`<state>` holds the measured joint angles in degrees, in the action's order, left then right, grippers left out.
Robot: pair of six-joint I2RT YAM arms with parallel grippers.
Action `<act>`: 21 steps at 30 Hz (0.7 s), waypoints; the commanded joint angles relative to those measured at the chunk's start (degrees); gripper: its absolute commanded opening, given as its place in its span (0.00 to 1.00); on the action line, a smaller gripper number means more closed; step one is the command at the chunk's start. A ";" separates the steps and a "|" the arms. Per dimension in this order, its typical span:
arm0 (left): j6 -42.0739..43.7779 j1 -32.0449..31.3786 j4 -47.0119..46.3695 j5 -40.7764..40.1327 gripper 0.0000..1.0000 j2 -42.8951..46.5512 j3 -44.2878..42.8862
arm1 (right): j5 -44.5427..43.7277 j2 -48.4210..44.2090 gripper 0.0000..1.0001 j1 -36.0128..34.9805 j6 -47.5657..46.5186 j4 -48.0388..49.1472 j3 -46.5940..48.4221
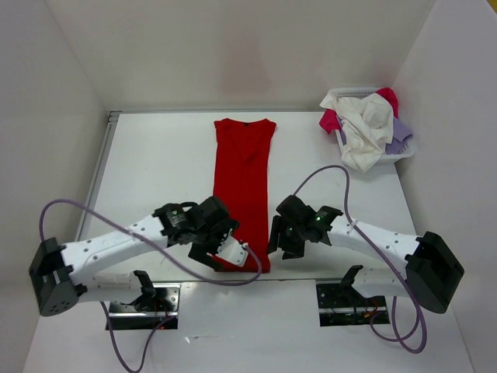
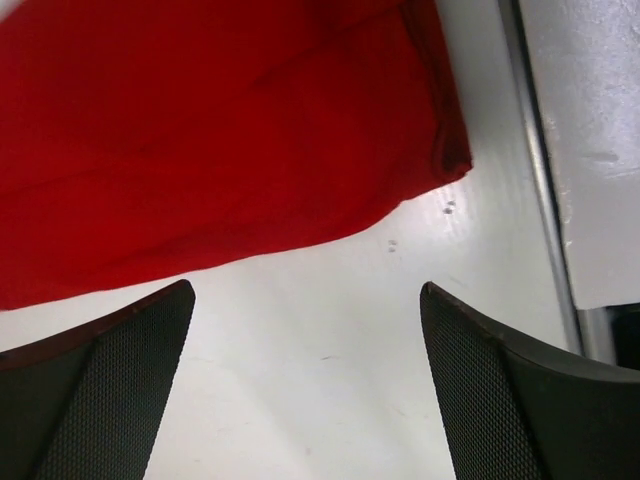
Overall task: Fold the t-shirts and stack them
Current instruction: Rotate the tshirt 90 degrees
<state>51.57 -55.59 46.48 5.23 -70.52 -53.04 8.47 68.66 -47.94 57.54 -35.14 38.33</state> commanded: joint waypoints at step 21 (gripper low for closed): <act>34.29 -0.66 -4.90 9.62 1.00 -1.37 14.62 | -0.47 8.85 0.67 0.31 -2.17 5.25 3.86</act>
<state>79.59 -56.01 43.66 15.66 -71.16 -40.18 7.66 76.71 -47.94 55.83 -32.36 39.03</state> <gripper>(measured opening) 1.001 0.667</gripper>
